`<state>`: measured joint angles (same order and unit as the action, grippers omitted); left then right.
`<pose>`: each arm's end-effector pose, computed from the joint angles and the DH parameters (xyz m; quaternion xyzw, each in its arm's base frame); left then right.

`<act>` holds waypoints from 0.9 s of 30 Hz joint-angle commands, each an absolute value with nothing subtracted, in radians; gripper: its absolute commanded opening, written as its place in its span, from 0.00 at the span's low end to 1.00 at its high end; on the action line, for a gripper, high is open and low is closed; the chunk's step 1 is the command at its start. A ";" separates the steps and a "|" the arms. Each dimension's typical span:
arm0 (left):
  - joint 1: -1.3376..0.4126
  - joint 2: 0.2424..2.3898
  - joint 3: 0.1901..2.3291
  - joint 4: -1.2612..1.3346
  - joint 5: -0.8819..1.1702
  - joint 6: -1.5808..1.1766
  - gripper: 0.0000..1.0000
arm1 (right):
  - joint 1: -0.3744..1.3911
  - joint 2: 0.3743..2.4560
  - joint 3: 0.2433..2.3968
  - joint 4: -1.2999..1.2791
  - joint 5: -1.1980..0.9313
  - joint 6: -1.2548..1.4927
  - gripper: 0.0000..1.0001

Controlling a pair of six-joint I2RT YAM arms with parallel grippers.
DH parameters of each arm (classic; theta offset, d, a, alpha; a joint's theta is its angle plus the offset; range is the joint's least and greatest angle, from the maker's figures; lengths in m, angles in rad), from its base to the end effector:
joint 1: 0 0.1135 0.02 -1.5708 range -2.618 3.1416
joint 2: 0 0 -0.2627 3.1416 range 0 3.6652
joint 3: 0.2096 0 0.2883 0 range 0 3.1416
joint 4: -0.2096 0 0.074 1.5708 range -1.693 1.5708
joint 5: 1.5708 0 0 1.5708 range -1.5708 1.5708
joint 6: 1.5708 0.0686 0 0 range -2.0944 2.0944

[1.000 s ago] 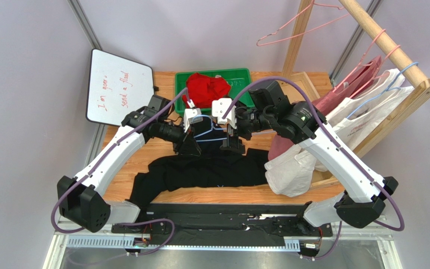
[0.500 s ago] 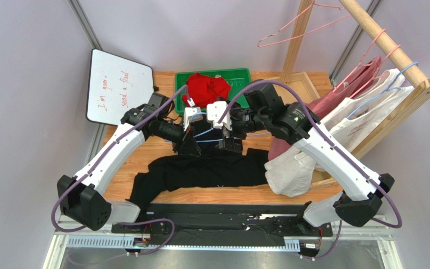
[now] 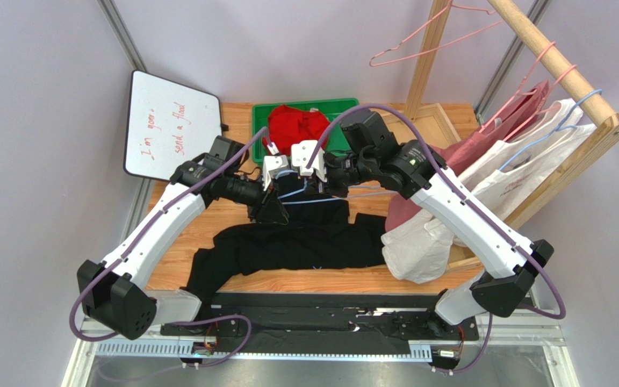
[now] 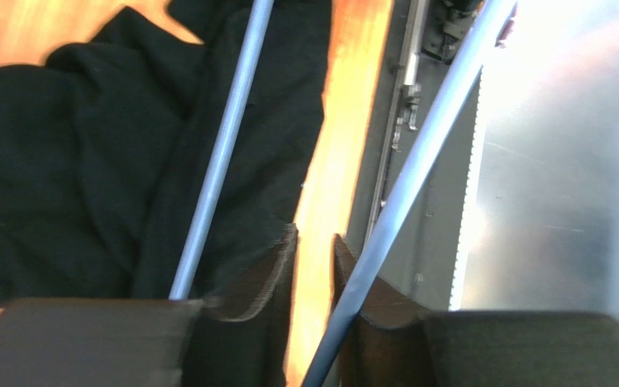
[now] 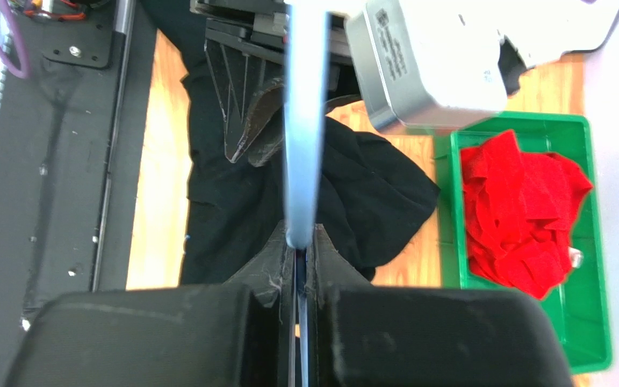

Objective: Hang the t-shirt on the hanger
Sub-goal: Pick up the hanger from the clothesline, then place the T-shirt on the hanger.

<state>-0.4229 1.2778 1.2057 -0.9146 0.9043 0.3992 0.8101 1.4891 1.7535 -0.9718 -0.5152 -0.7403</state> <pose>0.2459 -0.1698 0.3074 0.4595 0.7394 -0.4214 0.2540 0.2214 0.2817 0.4200 -0.6908 0.5527 0.2454 0.3963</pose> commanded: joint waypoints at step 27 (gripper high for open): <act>-0.258 1.138 0.828 -0.795 0.673 1.176 0.75 | 0.586 1.480 1.554 -1.138 -0.672 -0.781 0.00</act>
<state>-0.2169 1.0714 0.8291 -0.8886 0.6907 1.0393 0.5846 1.5177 1.5398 -1.2133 -0.6426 -0.8043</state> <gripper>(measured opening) 0.736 0.006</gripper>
